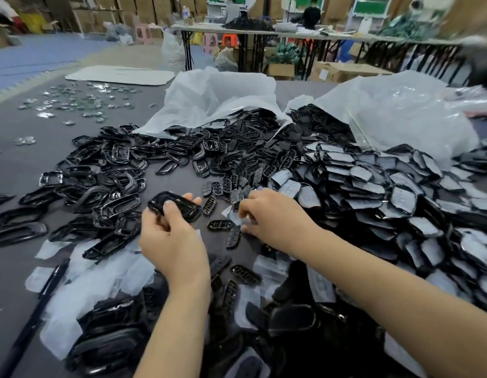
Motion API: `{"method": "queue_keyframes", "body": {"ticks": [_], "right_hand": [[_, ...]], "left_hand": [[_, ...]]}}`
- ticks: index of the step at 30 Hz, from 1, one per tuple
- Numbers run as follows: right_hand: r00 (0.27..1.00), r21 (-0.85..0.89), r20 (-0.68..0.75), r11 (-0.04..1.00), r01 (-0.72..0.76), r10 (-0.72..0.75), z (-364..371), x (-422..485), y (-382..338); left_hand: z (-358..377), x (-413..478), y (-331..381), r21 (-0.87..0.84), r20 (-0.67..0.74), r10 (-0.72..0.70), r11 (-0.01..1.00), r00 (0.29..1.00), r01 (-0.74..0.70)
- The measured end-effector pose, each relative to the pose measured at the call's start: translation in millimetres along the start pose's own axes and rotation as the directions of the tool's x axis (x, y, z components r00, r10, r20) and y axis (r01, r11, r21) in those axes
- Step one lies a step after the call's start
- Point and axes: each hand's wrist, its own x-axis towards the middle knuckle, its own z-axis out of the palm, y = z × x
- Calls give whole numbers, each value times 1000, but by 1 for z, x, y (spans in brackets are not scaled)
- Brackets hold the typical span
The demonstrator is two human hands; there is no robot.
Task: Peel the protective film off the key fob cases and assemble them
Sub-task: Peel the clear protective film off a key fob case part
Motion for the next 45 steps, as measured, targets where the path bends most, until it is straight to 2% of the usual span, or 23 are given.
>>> {"method": "queue_keyframes", "body": {"ticks": [3, 6, 8, 10, 12, 14, 16, 18, 19, 21, 24, 27, 35, 45], "right_hand": [[998, -80, -39, 996, 36, -39, 3, 5, -6], [995, -37, -96, 999, -1, -2, 6, 5, -9], [983, 113, -152, 990, -88, 105, 6, 1, -11], [939, 361, -243, 921, -146, 244, 3, -8, -12], [872, 560, -317, 815, -147, 374, -3, -19, -12], [807, 723, -323, 680, -127, 495, -9, -35, -11], [756, 884, -260, 464, -65, 601, -14, -51, -6], [736, 983, -125, 186, -1, 665, -15, -66, 0], [728, 995, -84, 100, 21, 680, -14, -72, 3], [702, 998, -55, 36, 41, 710, -13, -83, 10], [686, 998, -36, -11, 64, 727, -13, -92, 18], [680, 998, -25, -26, 65, 732, -14, -93, 23], [712, 1000, -22, 3, 28, 702, -16, -94, 20], [754, 999, -13, -25, 39, 657, -21, -95, 20]], "left_hand": [[0, -1, -1, 33, 8, 6, 999, 1000, -7], [0, -3, -4, 61, 49, -51, 997, 998, 48], [1, -6, -6, 111, 77, -73, 992, 994, 64], [0, -7, -6, 163, 106, -64, 986, 992, 46], [-1, -6, -7, 203, 151, -64, 979, 986, 32], [1, -8, -5, 222, 207, -85, 974, 974, 38], [5, -16, 1, 168, 311, -119, 983, 943, 69], [11, -31, 10, 98, 456, -176, 984, 873, 147], [14, -41, 13, 73, 522, -196, 980, 830, 185], [18, -59, 15, 43, 615, -234, 964, 753, 264], [21, -77, 15, 61, 692, -296, 933, 659, 355], [24, -85, 17, 91, 720, -330, 917, 611, 388], [23, -85, 16, 131, 749, -328, 925, 576, 356], [22, -84, 12, 128, 764, -315, 929, 563, 346]]}}
